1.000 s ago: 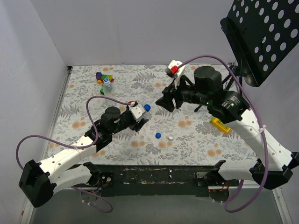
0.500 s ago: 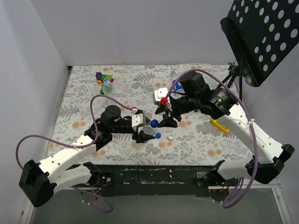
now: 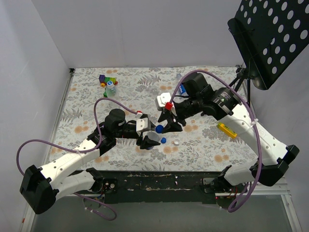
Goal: Screw on the bottle caps
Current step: Screw the bottle cap onto the plastic bottle.
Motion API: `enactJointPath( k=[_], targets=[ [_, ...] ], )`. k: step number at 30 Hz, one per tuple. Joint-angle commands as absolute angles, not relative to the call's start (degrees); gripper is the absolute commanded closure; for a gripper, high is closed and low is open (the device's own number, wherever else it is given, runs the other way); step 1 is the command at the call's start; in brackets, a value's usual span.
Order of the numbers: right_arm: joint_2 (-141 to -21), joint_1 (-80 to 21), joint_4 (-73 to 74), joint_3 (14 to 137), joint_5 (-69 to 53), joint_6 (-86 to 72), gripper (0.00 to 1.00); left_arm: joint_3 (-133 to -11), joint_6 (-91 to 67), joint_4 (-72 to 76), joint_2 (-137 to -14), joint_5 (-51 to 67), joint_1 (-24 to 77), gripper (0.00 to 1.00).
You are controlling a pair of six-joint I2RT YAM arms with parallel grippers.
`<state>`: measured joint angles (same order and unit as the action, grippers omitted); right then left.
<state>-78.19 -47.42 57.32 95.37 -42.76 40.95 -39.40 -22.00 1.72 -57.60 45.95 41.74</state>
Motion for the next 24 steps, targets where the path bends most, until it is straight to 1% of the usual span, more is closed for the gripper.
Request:
enactJointPath(
  k=[1, 8, 11, 15, 21, 24],
  targets=[
    [-79.5, -47.9, 58.4, 98.0, -44.0, 42.0, 0.46, -41.8, -22.6, 2.1, -57.3, 47.0, 41.4, 1.0],
    [-80.1, -48.3, 59.9, 98.3, -43.1, 42.4, 0.47, -41.7, -22.9, 2.4, -57.0, 47.6, 41.5, 1.0],
    [-80.2, -48.4, 60.7, 98.4, -43.2, 42.7, 0.49, -41.7, -23.2, 2.6, -56.9, 47.9, 41.2, 1.0],
    [-80.7, -48.7, 62.0, 98.8, -43.2, 43.1, 0.55, -41.8, -24.4, 3.5, -57.0, 47.8, 41.0, 1.0],
    [-81.7, -49.4, 62.5, 99.3, -42.3, 43.0, 0.66, -42.0, -24.9, 3.6, -57.3, 48.3, 40.8, 1.0],
    [-82.3, -49.9, 63.2, 99.5, -41.9, 42.9, 0.66, -41.9, -25.2, 4.1, -56.9, 48.5, 40.9, 1.0]
  ],
)
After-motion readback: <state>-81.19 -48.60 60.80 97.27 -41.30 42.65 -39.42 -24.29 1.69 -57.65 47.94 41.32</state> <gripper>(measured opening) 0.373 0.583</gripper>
